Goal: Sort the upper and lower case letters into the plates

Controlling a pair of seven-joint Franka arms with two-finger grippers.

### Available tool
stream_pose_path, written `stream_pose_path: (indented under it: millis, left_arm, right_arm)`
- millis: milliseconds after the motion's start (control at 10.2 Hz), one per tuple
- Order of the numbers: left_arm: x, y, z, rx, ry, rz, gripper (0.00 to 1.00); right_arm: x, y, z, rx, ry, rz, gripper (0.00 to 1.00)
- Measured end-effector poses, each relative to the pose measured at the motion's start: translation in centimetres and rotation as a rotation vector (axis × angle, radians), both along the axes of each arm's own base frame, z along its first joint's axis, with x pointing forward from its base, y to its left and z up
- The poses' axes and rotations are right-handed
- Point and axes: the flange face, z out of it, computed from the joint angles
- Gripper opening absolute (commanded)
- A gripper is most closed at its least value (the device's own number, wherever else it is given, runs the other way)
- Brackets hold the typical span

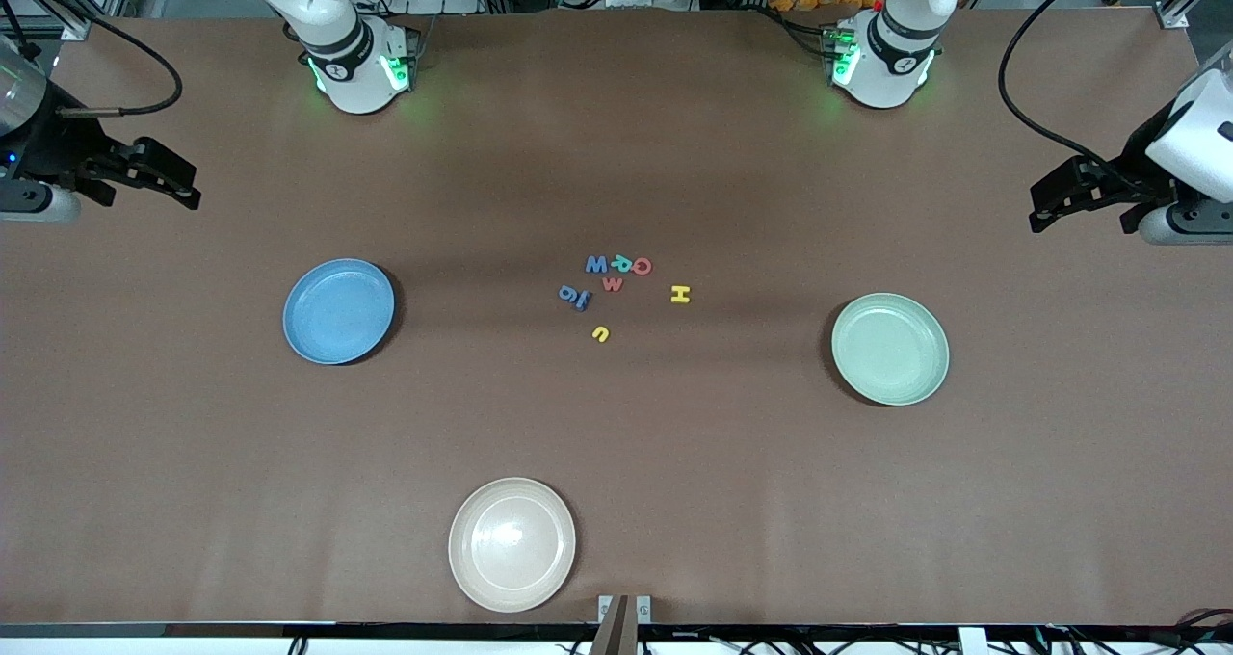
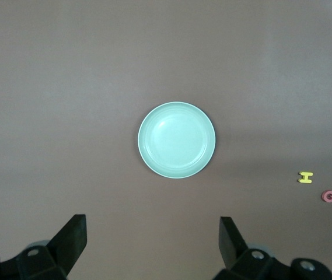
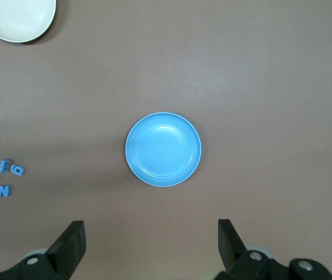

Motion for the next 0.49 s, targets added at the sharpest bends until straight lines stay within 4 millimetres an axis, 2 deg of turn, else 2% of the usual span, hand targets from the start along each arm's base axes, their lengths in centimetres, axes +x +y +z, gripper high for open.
stream_pose_path:
  millis: [293, 391, 489]
  left_arm:
    - [0.0, 0.0, 0.0, 0.0, 0.001, 0.001, 1.0]
    - [0.0, 0.5, 0.0, -0.001, 0.001, 0.01, 1.0]
    - [0.2, 2.0, -0.1, -0.021, 0.004, 0.04, 1.0]
  right_arm:
    - [0.0, -0.1, 0.0, 0.002, -0.002, -0.003, 1.0]
    - [0.1, 0.0, 0.0, 0.004, -0.009, -0.001, 1.0]
    - [0.3, 0.1, 0.0, 0.007, -0.019, 0.0, 1.0]
